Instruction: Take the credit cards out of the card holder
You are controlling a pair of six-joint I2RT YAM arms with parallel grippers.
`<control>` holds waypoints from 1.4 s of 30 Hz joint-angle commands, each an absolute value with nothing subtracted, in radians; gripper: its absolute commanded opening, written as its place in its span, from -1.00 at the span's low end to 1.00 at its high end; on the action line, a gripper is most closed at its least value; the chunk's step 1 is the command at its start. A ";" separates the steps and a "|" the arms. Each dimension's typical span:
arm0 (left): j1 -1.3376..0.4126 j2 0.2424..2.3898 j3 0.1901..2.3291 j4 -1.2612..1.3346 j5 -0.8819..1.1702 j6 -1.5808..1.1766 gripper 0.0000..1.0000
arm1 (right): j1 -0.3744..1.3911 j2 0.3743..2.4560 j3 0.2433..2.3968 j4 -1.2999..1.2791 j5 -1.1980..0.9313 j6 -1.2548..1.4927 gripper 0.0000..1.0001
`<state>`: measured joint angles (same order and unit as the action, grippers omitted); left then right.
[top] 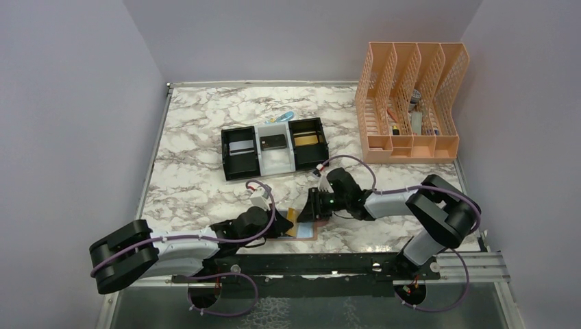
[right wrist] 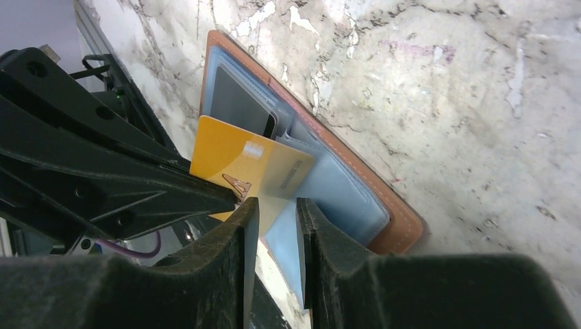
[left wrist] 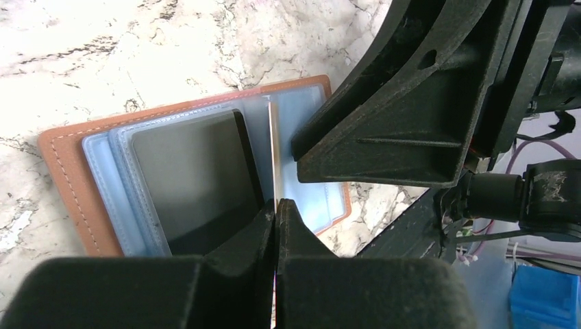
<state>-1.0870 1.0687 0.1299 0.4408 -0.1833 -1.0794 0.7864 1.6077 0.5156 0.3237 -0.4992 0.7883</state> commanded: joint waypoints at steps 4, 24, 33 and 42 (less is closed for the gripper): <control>-1.087 0.994 0.125 0.421 -0.215 -1.085 -1.00 | 0.790 1.539 0.472 0.229 -0.382 0.742 -0.43; -1.063 0.780 0.452 -0.286 -0.404 -0.840 -1.00 | 0.790 1.350 0.445 0.352 -0.399 0.873 -0.38; -0.815 0.688 0.410 -0.283 -0.170 -0.762 -1.00 | 0.851 1.463 0.540 0.313 -0.300 0.934 -0.38; -0.649 0.551 0.268 -0.180 -0.033 -0.828 -1.00 | 0.913 1.635 0.577 0.316 -0.313 0.905 -0.36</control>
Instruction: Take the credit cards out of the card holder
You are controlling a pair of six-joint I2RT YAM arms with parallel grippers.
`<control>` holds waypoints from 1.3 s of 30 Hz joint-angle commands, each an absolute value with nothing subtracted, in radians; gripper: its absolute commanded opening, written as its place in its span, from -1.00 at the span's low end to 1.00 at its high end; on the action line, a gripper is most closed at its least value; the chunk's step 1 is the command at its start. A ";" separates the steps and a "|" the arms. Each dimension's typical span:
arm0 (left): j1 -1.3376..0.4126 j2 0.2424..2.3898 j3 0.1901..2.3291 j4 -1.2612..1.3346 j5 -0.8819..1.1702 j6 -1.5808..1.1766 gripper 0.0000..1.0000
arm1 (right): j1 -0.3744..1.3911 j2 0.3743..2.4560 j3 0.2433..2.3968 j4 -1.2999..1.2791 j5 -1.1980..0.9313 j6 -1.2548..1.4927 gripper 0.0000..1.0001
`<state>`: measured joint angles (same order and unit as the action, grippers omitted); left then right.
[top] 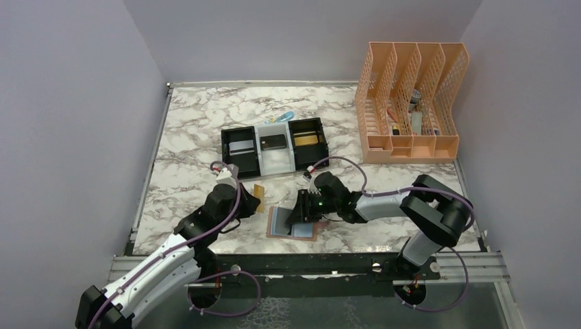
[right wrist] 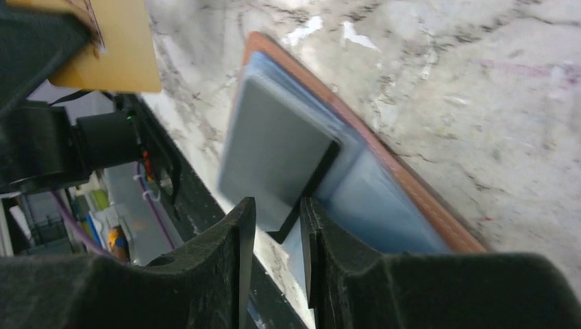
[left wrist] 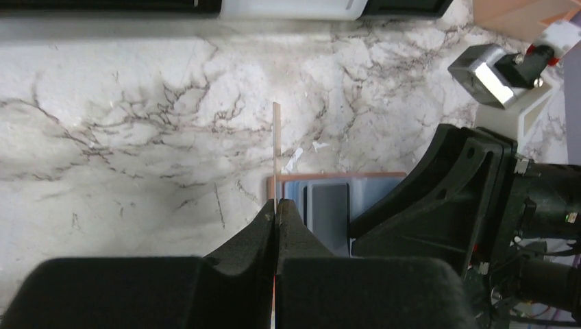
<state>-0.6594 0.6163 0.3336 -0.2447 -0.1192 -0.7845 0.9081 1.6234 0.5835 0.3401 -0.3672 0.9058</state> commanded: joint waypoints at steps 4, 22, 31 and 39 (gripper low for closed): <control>-0.649 0.512 0.241 -0.153 -0.005 -0.844 -1.00 | 0.913 1.585 0.585 0.148 -0.183 0.847 -0.35; -0.596 0.607 0.189 0.131 0.271 -0.911 -1.00 | 0.838 1.387 0.542 0.333 -0.139 0.954 0.10; -0.505 0.701 0.174 0.464 0.465 -1.084 -1.00 | 0.765 1.213 0.327 0.748 -0.116 0.985 0.27; -0.503 0.880 0.408 0.489 0.544 -1.052 -1.00 | 0.759 1.090 0.480 0.470 -0.198 0.804 0.25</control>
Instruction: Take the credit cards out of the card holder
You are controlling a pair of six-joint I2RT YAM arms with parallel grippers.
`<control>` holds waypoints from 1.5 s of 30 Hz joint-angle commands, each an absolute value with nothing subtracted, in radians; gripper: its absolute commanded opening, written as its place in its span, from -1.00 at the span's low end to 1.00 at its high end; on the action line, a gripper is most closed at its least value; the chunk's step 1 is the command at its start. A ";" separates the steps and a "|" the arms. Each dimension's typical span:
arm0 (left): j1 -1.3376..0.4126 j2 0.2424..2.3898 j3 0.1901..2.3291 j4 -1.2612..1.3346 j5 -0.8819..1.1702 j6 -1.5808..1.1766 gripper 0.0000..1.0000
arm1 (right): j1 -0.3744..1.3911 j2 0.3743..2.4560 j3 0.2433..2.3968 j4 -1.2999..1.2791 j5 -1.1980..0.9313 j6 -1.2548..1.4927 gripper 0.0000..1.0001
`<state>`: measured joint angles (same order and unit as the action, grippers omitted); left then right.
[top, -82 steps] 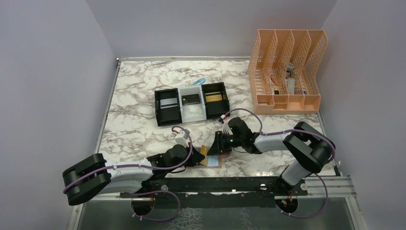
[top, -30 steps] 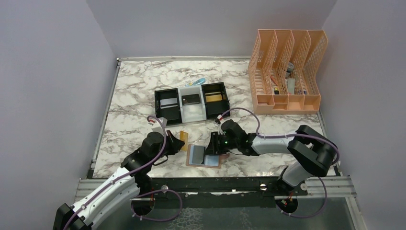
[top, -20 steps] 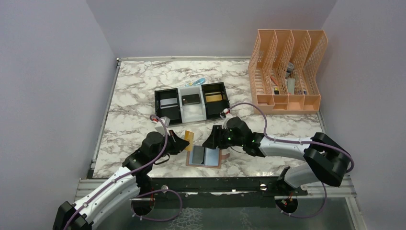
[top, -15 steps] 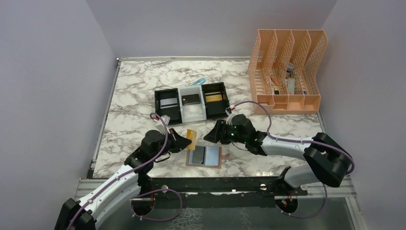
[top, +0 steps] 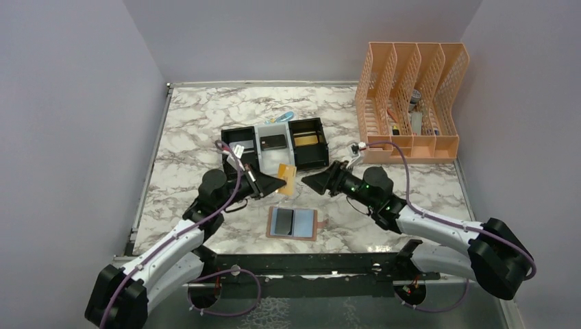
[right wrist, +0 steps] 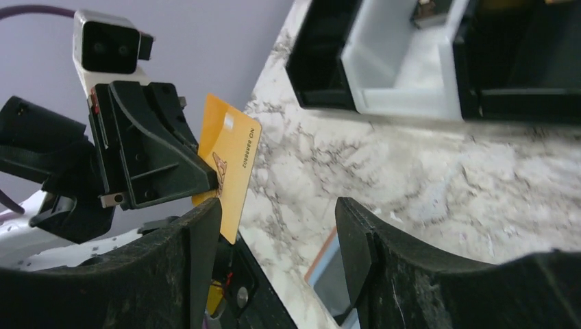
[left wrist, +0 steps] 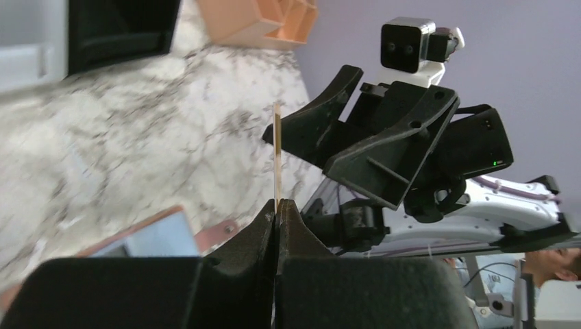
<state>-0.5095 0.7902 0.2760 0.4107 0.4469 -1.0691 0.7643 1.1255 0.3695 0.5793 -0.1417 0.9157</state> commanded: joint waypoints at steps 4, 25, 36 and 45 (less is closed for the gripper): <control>-0.503 0.985 0.504 0.504 0.575 -1.038 -1.00 | 0.645 1.119 0.556 0.429 -0.394 0.852 0.25; -0.503 1.121 0.460 0.800 0.600 -1.196 -1.00 | 0.517 1.487 0.571 1.131 -0.850 1.178 -0.06; -0.503 1.144 0.453 0.801 0.605 -1.193 -1.00 | 0.514 1.549 0.589 1.225 -0.855 1.232 -0.41; -0.503 1.122 0.441 0.801 0.589 -1.191 -1.00 | 0.514 1.556 0.594 1.254 -0.853 1.263 -0.88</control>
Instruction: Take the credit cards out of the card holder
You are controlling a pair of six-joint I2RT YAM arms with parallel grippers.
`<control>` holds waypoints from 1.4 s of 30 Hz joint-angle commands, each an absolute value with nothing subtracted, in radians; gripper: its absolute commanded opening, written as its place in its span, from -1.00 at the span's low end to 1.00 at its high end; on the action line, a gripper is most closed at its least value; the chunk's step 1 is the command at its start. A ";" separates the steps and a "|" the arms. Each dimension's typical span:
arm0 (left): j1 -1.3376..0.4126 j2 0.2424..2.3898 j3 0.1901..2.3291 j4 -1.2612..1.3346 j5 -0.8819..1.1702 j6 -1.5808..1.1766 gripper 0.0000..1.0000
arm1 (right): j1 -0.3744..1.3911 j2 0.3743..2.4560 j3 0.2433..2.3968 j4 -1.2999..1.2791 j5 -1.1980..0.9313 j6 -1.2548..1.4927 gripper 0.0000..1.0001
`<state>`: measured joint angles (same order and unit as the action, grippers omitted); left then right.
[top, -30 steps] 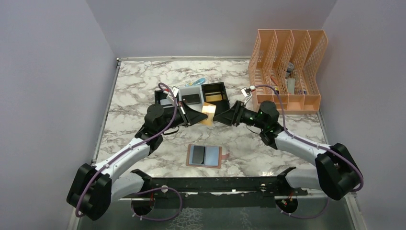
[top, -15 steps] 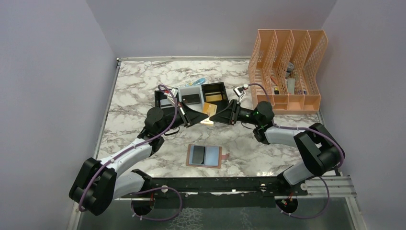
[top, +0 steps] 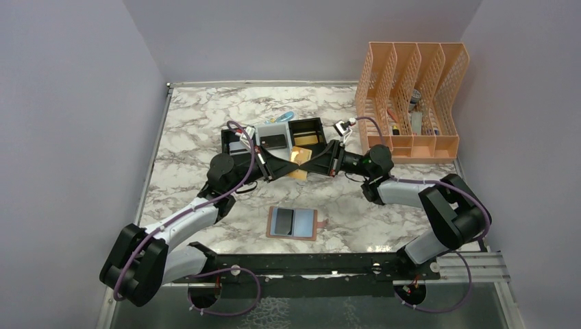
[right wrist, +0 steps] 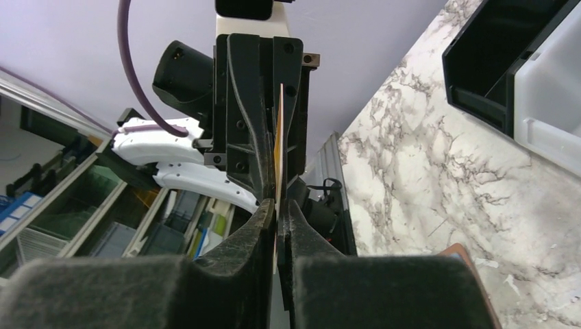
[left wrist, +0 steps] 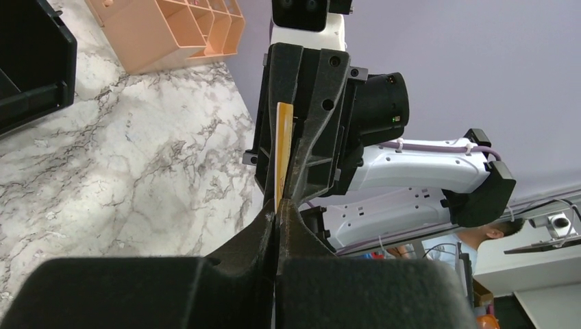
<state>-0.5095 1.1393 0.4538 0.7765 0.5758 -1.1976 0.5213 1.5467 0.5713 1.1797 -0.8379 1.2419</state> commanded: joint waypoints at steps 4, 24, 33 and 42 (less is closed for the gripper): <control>-0.502 1.121 0.439 0.801 0.586 -1.187 -1.00 | 0.514 1.549 0.595 1.251 -0.844 1.263 -0.98; -0.501 1.130 0.444 0.797 0.598 -1.148 -1.00 | 0.508 1.495 0.644 1.093 -0.827 1.202 -0.69; -0.502 1.114 0.437 0.797 0.600 -1.144 -1.00 | 0.508 1.509 0.657 1.114 -0.839 1.242 -0.96; -0.500 0.985 0.445 0.529 0.491 -1.015 0.47 | 0.496 1.381 0.693 0.676 -0.671 0.972 -0.98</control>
<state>-0.5037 1.0775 0.4286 0.7097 0.5606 -1.1259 0.5102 1.4593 0.6392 0.9218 -0.7910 1.1431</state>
